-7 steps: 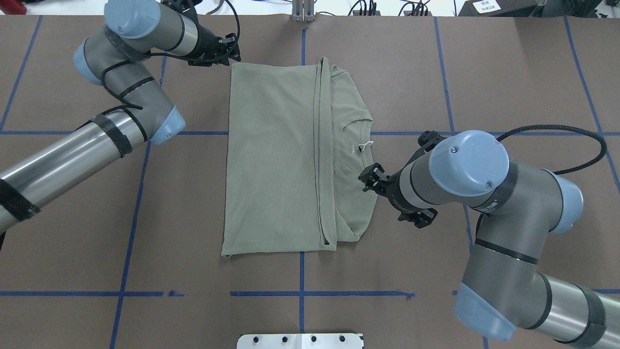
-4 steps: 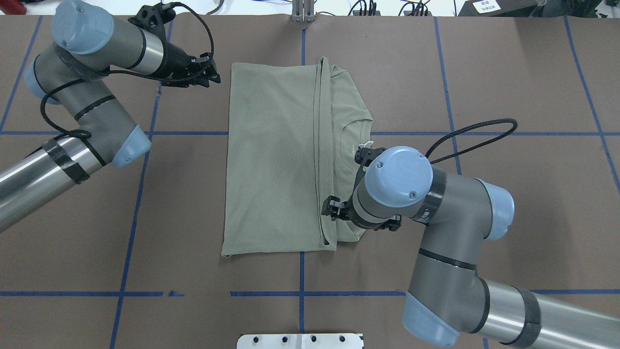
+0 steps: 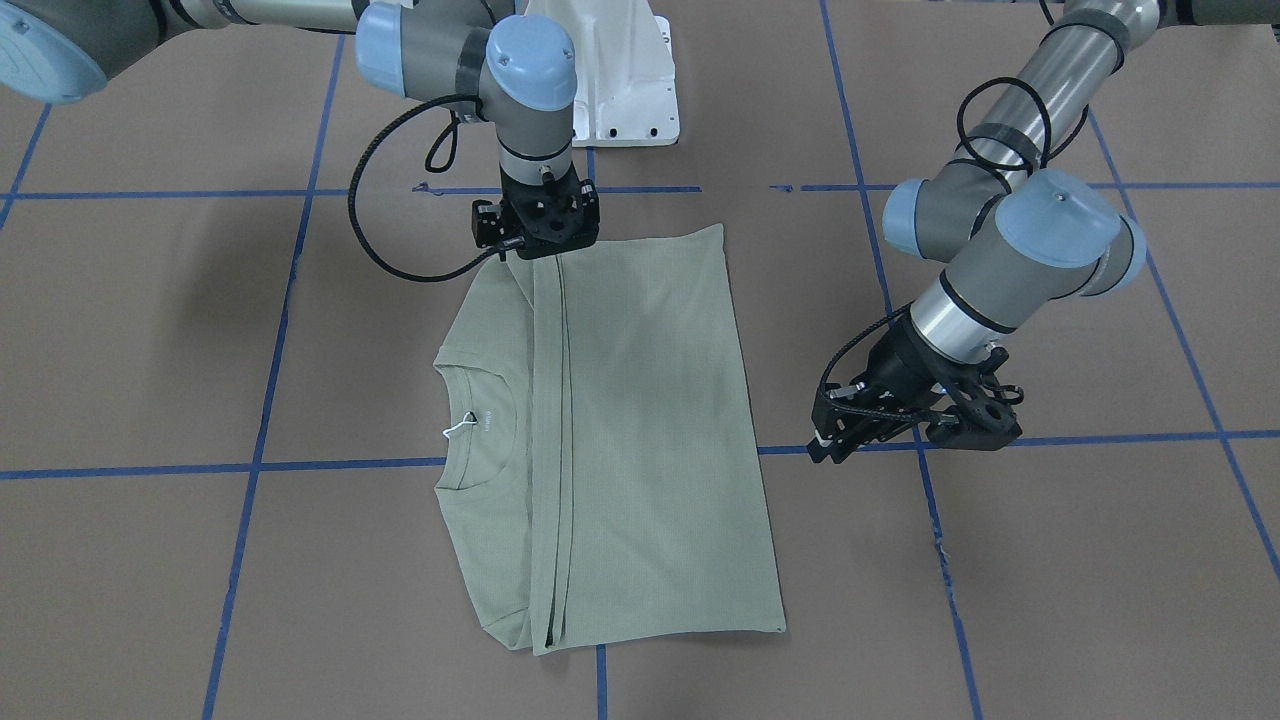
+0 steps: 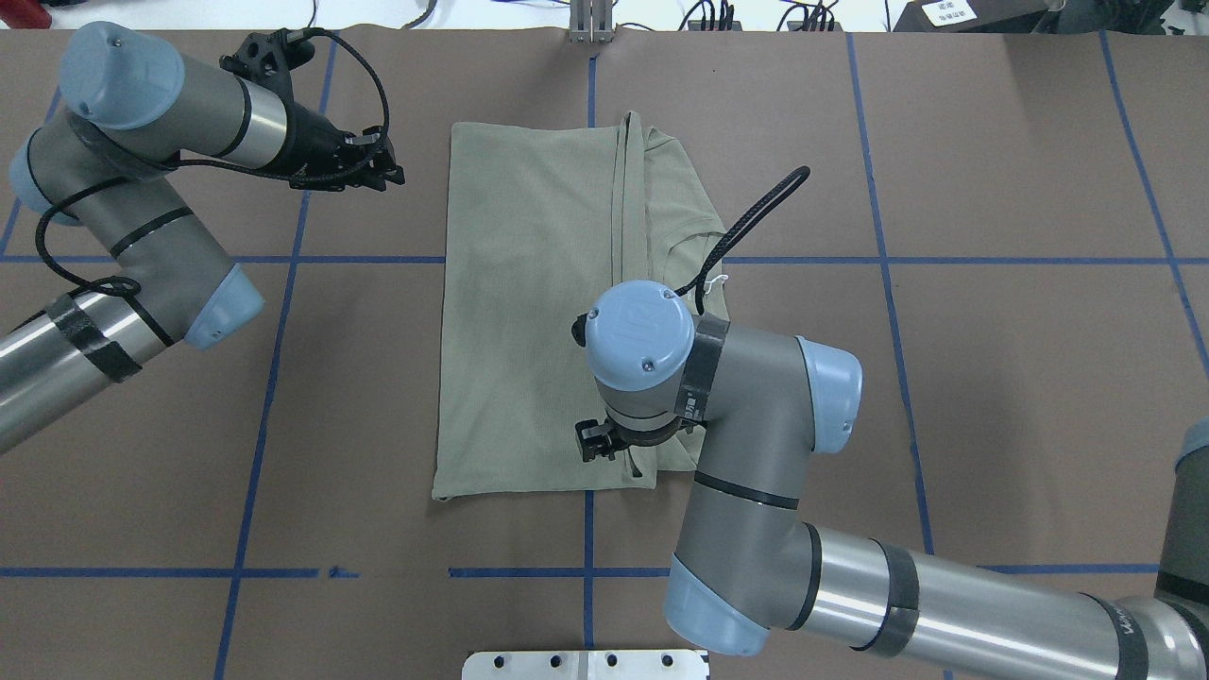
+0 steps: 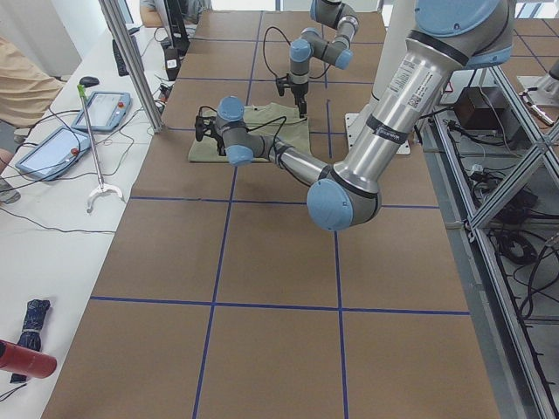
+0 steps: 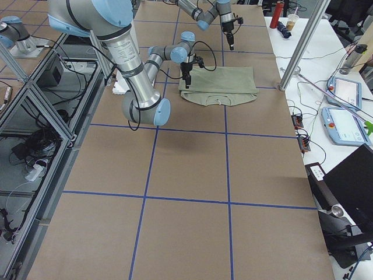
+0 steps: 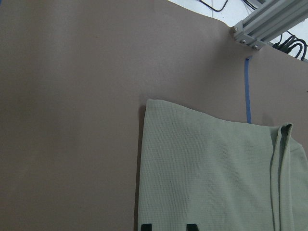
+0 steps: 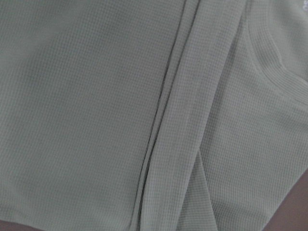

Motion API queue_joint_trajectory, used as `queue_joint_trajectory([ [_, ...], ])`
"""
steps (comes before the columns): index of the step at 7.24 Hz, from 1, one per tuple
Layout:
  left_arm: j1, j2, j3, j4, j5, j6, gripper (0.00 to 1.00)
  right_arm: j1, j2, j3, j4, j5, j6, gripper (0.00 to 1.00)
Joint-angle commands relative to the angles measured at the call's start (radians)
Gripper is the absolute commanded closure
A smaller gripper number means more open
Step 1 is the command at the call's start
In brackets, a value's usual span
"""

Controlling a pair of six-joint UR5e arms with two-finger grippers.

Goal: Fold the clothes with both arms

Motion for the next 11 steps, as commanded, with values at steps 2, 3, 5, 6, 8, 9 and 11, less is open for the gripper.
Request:
queue_joint_trajectory([
  [2,0.002,0.008,0.003,0.003,-0.018,-0.002,0.65,-0.016,0.022,-0.063,-0.016,-0.008,-0.075,0.00],
  [3,0.002,0.008,0.005,0.004,-0.018,-0.004,0.65,-0.022,0.028,-0.078,-0.021,-0.011,-0.075,0.00],
  [5,0.002,0.006,0.006,0.004,-0.018,-0.008,0.65,-0.025,0.025,-0.089,-0.022,-0.011,-0.075,0.00],
  [6,0.002,0.006,0.006,0.004,-0.018,-0.008,0.65,-0.024,0.018,-0.085,-0.028,-0.011,-0.076,0.00],
  [8,0.003,0.005,0.005,0.004,-0.020,-0.008,0.65,-0.001,-0.031,-0.031,-0.103,-0.012,-0.132,0.00],
  [9,0.003,0.005,0.005,0.004,-0.020,-0.010,0.65,0.025,-0.132,0.063,-0.108,-0.012,-0.171,0.00],
  [11,0.003,0.003,0.001,0.006,-0.020,-0.013,0.65,0.033,-0.297,0.222,-0.114,-0.043,-0.223,0.00],
])
